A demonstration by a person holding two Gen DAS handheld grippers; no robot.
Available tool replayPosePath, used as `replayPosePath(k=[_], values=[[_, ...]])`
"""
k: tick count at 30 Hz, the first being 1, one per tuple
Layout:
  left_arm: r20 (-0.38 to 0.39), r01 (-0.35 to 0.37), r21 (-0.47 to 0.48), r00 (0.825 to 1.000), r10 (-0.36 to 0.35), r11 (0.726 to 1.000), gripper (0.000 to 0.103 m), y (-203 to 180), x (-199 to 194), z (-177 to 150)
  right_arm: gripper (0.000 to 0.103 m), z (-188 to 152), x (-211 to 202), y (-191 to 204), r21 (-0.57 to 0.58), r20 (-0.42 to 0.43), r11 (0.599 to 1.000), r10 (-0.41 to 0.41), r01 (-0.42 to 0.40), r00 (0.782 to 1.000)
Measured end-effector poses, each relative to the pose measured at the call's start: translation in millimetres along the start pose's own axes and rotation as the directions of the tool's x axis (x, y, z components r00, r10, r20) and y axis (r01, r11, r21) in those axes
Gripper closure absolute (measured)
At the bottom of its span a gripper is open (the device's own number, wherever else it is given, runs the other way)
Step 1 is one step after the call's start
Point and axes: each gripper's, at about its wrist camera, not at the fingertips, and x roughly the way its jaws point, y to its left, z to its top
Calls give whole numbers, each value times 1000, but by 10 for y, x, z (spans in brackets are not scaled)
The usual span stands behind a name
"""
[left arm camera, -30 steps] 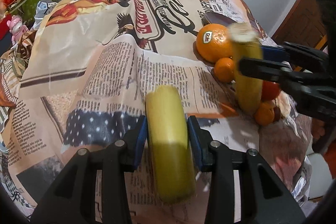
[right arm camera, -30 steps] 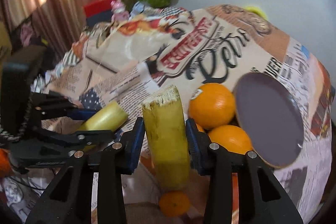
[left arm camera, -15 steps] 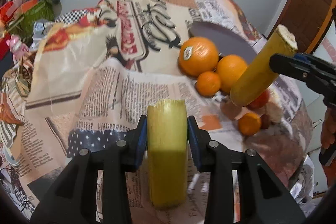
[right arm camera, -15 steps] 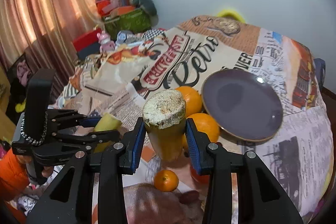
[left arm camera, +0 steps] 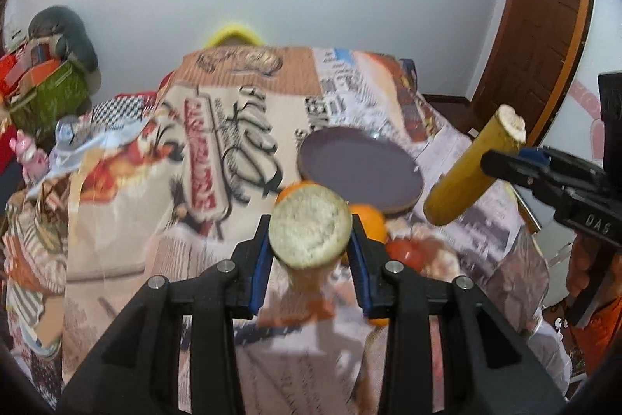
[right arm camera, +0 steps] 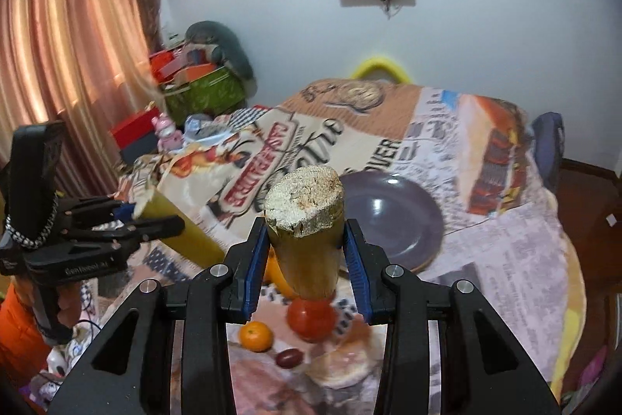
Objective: Organize fruits
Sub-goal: 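Lift both corn-cob pieces and carry them over the grey plate with both tools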
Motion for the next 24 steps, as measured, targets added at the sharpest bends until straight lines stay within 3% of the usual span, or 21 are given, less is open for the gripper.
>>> replayPosePath(k=[13, 24], values=[[27, 27, 27, 999, -28, 999, 67, -156, 430, 544, 68, 39, 91, -420, 37, 1, 996, -79, 79, 997], [-44, 56, 36, 998, -54, 998, 67, -347, 1025, 652, 68, -12, 524, -690, 67, -79, 994, -80, 85, 994]])
